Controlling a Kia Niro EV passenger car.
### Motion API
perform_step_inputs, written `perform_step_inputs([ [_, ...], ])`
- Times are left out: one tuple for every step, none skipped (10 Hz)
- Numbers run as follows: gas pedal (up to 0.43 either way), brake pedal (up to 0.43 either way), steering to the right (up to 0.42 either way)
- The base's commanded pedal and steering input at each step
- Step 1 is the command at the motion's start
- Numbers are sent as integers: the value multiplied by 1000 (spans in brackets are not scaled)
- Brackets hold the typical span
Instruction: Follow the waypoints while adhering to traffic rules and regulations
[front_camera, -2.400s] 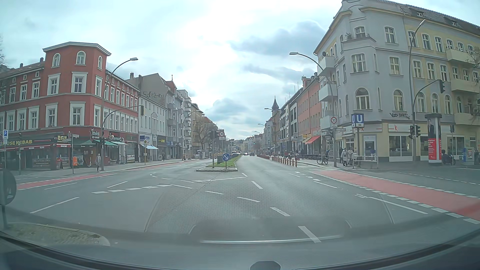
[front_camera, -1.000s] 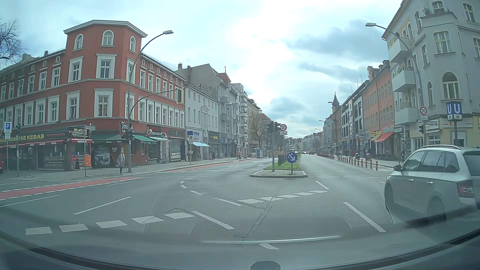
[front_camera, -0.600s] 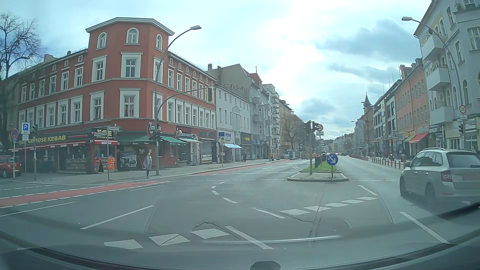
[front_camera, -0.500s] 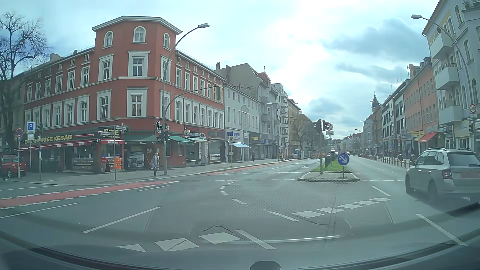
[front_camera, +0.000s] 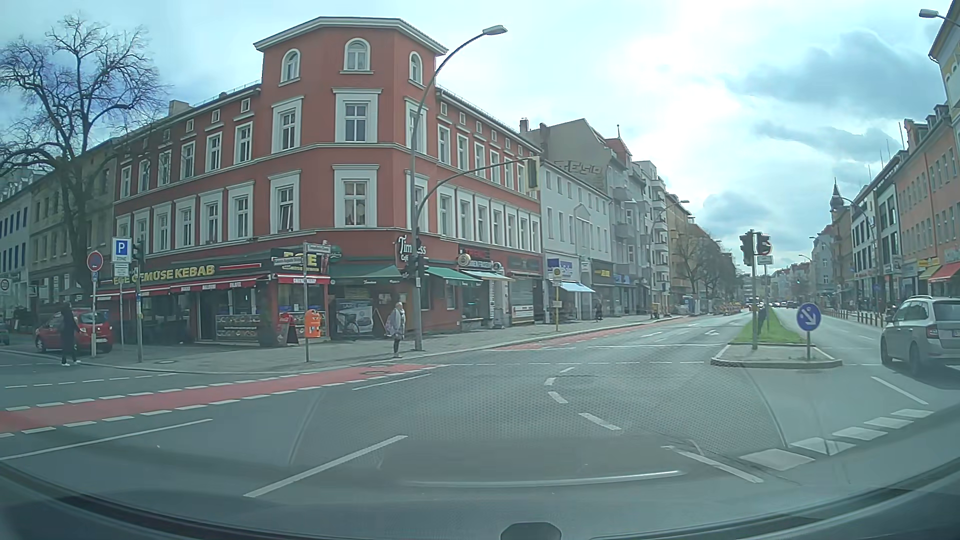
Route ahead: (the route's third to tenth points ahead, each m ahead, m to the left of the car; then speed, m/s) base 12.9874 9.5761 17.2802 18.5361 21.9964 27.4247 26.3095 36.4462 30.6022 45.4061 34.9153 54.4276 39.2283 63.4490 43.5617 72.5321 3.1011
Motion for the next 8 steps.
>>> perform_step_inputs([
  [0,0,-418],
  [0,0,-421],
  [39,0,-421],
  [87,0,-418],
  [98,0,-414],
  [138,0,-411],
  [138,0,-408],
  [138,0,-406],
])
